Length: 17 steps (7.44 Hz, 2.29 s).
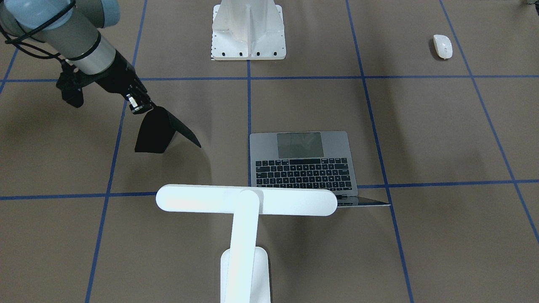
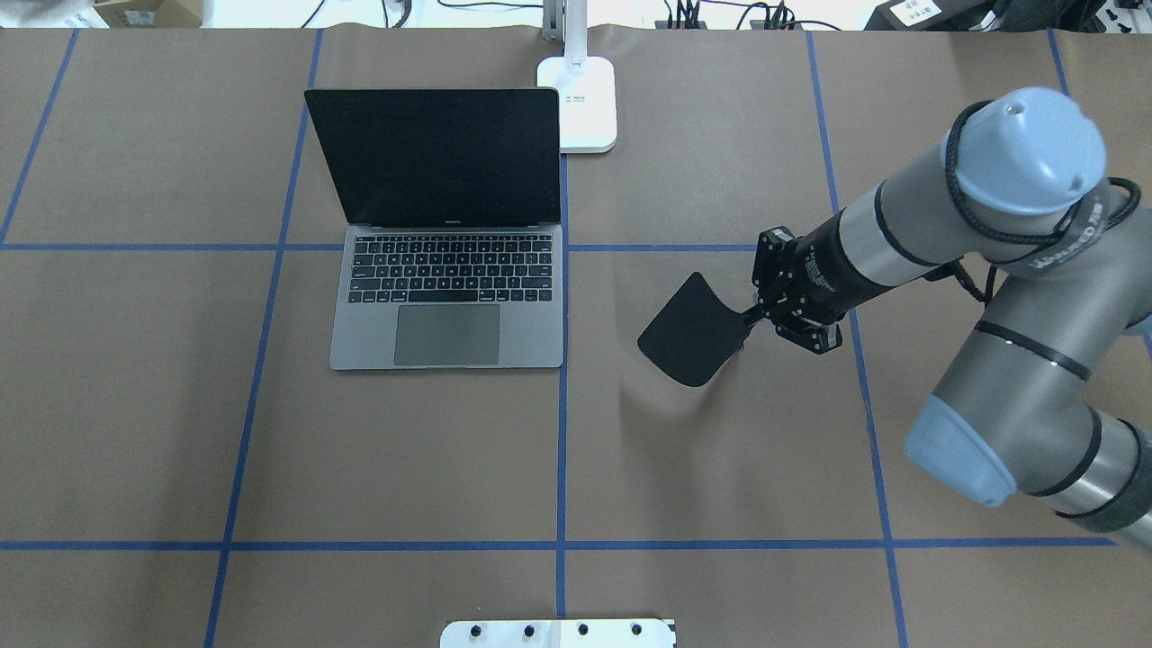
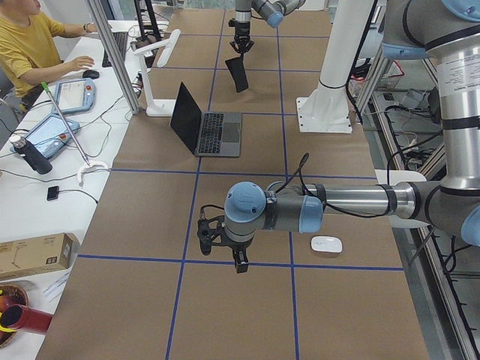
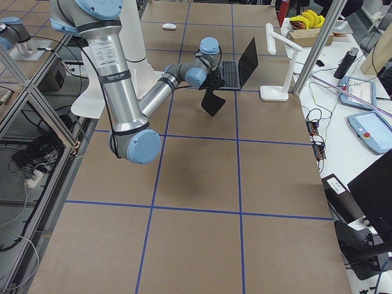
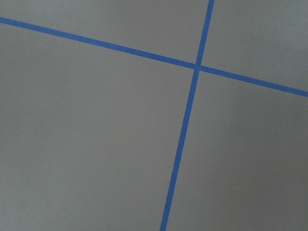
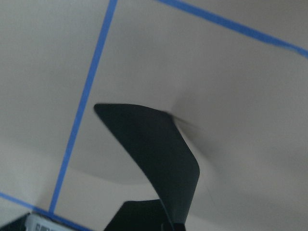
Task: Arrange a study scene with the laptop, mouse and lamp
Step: 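Carry the dark grey mouse pad with the right gripper beside the laptop, then lower the mouse pad flat onto the table with the right gripper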
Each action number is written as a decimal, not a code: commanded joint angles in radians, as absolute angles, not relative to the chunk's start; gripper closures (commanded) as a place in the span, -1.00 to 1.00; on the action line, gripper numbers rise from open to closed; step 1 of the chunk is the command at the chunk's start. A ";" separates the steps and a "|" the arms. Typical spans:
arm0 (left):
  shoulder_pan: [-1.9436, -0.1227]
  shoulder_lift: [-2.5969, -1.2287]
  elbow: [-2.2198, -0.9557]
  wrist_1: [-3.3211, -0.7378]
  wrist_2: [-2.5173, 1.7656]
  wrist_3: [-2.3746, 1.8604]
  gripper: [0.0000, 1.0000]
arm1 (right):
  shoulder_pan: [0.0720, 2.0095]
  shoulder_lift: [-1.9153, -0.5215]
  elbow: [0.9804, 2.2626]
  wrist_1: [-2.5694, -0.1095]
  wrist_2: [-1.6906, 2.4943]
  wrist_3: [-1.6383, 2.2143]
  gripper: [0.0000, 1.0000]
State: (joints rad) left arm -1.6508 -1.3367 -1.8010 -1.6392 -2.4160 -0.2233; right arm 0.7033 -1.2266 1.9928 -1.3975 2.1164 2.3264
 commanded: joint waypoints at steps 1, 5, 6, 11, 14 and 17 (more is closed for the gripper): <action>-1.651 -1.341 -1.798 -1.640 -2.416 -0.229 -1.00 | 0.644 -1.088 1.820 -1.404 2.014 2.333 1.00; -1.649 -1.342 -1.795 -1.640 -2.421 -0.232 -1.00 | 0.705 -0.932 1.585 -1.394 1.939 2.318 1.00; -1.649 -1.342 -1.793 -1.641 -2.422 -0.232 -1.00 | 0.710 -0.875 1.503 -1.391 1.931 2.321 1.00; -1.649 -1.342 -1.792 -1.638 -2.424 -0.232 -1.00 | 0.709 -0.726 1.298 -1.367 1.896 2.356 1.00; -1.649 -1.341 -1.792 -1.637 -2.424 -0.232 -1.00 | 0.715 -0.729 1.269 -1.368 1.896 2.373 1.00; -1.649 -1.341 -1.784 -1.641 -2.424 -0.232 -1.00 | 0.722 -0.733 1.269 -1.371 1.896 2.384 1.00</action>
